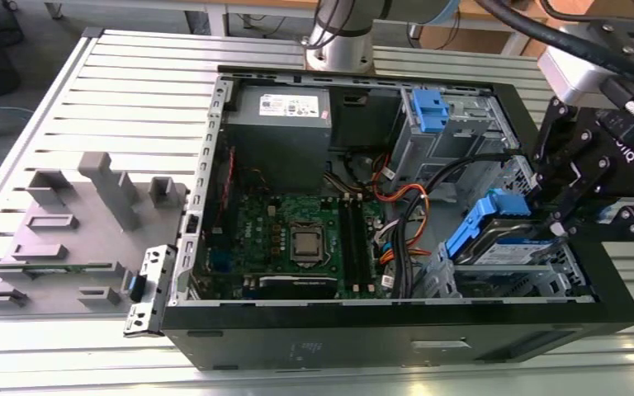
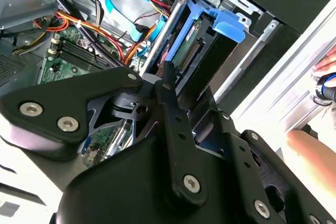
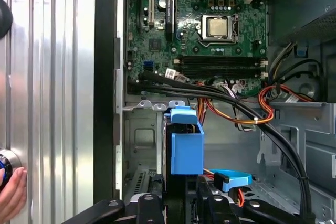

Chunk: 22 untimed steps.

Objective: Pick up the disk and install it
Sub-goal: 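Insert the disk into the insertion slot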

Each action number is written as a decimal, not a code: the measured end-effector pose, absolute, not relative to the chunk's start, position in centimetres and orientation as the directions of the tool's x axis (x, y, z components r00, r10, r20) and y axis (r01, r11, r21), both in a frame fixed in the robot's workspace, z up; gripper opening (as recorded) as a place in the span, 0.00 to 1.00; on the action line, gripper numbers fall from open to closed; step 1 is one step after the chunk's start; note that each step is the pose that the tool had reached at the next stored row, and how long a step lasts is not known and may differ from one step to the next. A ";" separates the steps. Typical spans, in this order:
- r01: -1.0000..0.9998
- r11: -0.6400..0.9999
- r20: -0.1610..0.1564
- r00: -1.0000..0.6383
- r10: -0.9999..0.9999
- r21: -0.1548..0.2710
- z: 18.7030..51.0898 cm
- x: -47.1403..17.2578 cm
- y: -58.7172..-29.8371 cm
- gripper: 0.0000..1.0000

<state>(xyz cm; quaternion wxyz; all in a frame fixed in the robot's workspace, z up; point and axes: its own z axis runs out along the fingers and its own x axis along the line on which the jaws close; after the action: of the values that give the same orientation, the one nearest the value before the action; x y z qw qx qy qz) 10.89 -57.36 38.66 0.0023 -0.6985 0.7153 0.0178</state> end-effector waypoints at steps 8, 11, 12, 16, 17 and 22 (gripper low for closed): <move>-0.999 0.023 -0.028 -0.024 -0.999 0.022 37.2 10.8 -57.4 0.35; -0.999 0.024 -0.028 -0.024 -0.999 0.022 36.6 10.8 -57.4 0.35; -0.999 0.023 -0.028 -0.024 -0.999 0.022 36.5 10.8 -57.4 0.35; -0.999 0.024 -0.028 -0.024 -0.999 0.022 35.8 10.8 -57.4 0.35; -0.999 0.023 -0.028 -0.024 -0.999 0.022 35.6 10.8 -57.4 0.35; -0.999 0.023 -0.028 -0.024 -0.999 0.022 34.7 10.8 -57.5 0.35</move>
<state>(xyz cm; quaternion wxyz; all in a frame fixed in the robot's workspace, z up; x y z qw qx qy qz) 10.79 -57.46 34.66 0.0023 -0.6985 0.7154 0.0178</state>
